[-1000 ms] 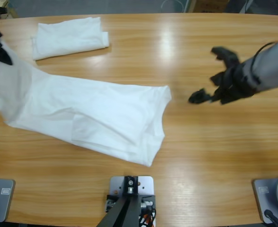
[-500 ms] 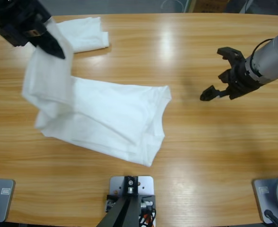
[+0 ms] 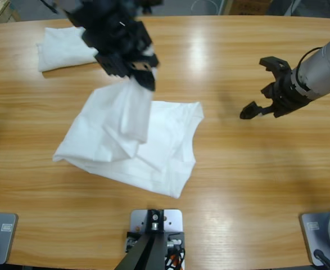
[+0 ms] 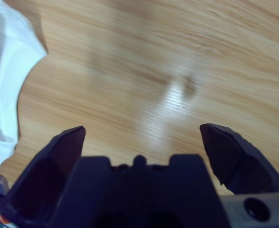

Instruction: Fold clothes

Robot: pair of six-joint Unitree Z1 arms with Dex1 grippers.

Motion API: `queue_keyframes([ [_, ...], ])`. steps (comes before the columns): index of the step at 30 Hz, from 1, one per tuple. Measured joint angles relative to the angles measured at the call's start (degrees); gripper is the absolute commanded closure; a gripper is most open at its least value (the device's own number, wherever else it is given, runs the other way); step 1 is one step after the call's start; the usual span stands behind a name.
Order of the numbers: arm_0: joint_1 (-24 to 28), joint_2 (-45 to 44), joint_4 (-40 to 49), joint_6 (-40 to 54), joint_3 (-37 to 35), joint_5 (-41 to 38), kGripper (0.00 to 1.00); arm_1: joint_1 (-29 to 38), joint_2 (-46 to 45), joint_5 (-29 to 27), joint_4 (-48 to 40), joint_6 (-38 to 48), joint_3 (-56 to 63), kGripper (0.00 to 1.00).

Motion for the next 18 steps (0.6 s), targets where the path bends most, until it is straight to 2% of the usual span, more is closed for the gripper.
queue_keyframes([
  [10, -0.98, 3.89, 0.01, -0.14, -1.31, -0.28, 1.000, -0.54, 0.00, 0.00, 0.00, -0.11, 0.00, 0.000],
  [11, -0.98, 4.42, 0.01, -0.24, -1.69, -0.28, 0.754, -0.54, 0.00, 0.00, 0.00, -0.12, 0.00, 0.000],
  [12, -0.98, 4.87, 0.01, -0.45, -2.19, -0.28, 0.287, -0.55, 0.00, 0.00, 0.00, -0.13, 0.00, 0.000],
  [13, -0.98, 5.25, 0.01, -0.67, -2.68, -0.28, 0.046, -0.55, 0.00, 0.00, 0.00, -0.13, 0.00, 0.000],
  [14, -0.98, 5.55, 0.01, -0.77, -2.92, -0.27, 0.004, -0.55, 0.00, 0.00, 0.00, -0.13, 0.00, 0.000],
  [18, -0.98, 7.07, 0.01, -0.79, -3.27, 0.26, 0.000, -0.55, 0.00, 0.00, 0.01, -0.14, 0.00, 0.000],
])
